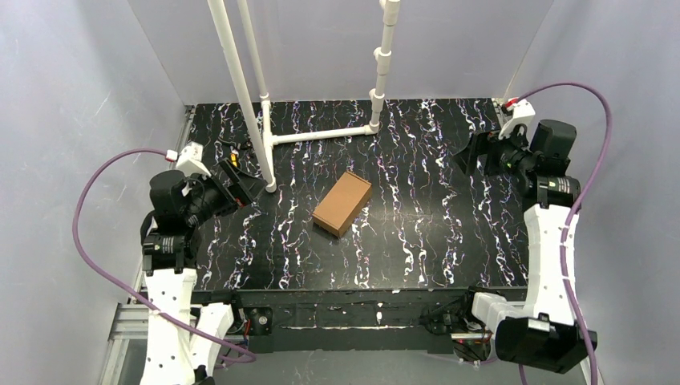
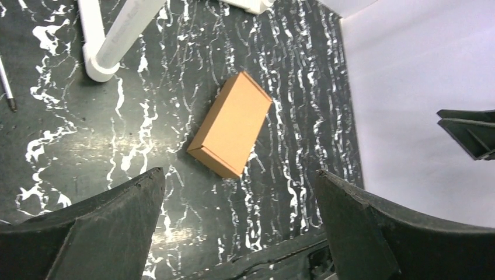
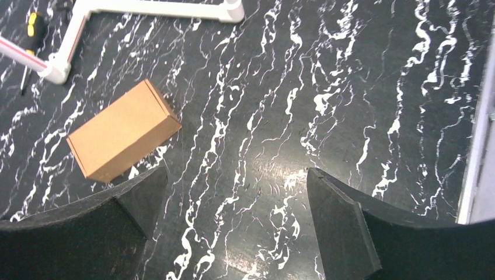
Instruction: Fold the paper box
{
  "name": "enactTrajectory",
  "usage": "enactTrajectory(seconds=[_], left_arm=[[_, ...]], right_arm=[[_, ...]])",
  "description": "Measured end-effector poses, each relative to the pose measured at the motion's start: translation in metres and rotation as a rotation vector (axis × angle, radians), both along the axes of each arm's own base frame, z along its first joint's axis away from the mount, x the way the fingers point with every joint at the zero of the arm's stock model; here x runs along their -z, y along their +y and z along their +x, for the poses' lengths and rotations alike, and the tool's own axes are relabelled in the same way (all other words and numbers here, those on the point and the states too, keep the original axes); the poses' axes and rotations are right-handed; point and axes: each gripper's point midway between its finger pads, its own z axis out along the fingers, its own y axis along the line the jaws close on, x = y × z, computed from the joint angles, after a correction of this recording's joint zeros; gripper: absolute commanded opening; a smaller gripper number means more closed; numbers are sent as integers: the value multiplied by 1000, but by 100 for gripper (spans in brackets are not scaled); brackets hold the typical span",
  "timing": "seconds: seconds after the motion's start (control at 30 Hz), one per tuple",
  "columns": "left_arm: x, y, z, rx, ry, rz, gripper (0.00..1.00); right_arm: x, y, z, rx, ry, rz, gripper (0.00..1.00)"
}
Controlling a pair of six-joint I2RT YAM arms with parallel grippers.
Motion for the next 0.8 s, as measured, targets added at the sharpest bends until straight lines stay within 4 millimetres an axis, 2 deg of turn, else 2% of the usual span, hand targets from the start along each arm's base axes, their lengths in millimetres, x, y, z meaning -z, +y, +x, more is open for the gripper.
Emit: enactTrajectory(seconds=[0.1, 0.27, 0.8], left_arm=[[-15, -3, -5, -3, -20, -32, 98], [-28, -1, -9, -32, -28, -39, 98], [-31, 1, -25, -28, -27, -6, 98]], right_arm=[[-17, -3, -6, 56, -46, 15, 98], [-25, -4, -9, 93, -62, 37, 98], [-29, -2, -19, 97, -65, 49, 98]])
